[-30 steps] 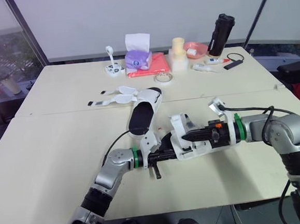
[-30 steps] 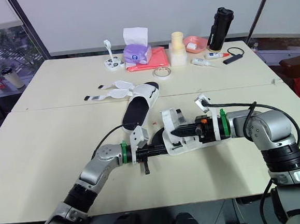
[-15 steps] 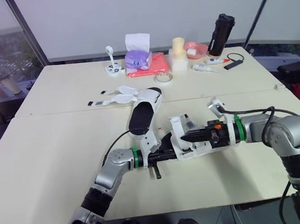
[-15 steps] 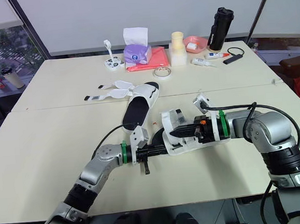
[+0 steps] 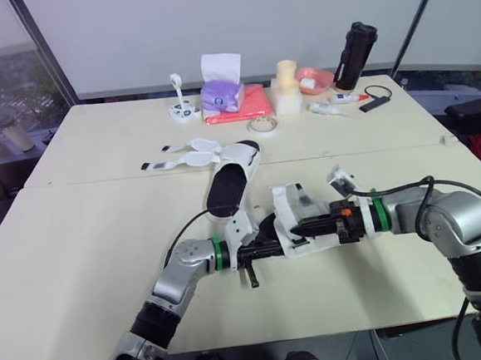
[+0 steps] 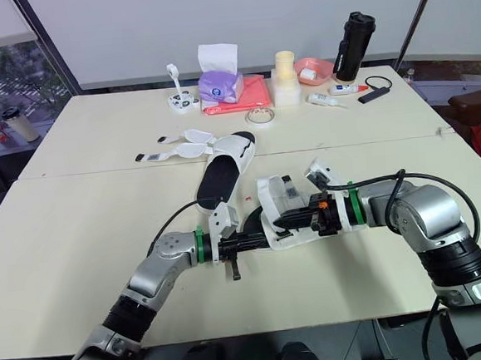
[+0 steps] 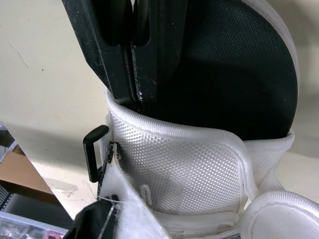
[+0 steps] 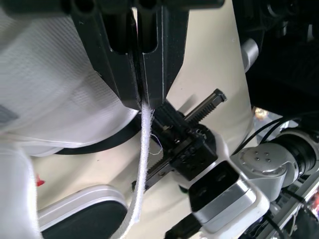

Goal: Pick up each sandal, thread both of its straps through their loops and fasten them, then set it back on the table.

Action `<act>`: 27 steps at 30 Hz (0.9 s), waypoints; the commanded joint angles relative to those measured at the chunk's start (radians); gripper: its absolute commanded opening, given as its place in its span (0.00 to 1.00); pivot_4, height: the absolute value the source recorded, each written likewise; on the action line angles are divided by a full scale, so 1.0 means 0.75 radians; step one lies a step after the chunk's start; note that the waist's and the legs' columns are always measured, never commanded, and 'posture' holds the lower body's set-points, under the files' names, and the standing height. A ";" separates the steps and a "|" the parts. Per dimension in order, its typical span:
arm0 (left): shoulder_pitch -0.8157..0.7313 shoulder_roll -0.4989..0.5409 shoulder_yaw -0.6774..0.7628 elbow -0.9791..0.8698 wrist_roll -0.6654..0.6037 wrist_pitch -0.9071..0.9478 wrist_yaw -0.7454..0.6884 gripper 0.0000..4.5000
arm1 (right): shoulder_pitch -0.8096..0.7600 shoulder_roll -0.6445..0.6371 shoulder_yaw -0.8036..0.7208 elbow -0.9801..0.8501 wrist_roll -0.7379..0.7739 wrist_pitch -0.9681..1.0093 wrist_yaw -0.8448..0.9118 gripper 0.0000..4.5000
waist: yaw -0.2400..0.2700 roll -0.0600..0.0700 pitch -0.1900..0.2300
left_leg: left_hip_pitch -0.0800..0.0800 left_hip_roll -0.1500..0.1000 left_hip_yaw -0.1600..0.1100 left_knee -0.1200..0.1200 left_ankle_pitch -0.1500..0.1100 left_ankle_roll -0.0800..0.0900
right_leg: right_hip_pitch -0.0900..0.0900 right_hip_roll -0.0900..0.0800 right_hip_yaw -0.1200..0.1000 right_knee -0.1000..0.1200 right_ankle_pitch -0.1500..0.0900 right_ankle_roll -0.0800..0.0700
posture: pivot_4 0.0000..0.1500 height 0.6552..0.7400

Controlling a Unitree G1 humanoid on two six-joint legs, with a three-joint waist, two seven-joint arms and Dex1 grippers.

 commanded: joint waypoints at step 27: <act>0.057 0.013 -0.019 0.090 0.082 0.048 0.065 0.00 | 0.044 -0.043 -0.034 0.002 0.018 0.042 0.061 0.02 | 0.003 0.000 0.000 | -0.001 0.000 0.000 -0.002 0.000 0.000 | 0.002 0.000 0.000 -0.011 0.003 0.002 | 1.00 1.00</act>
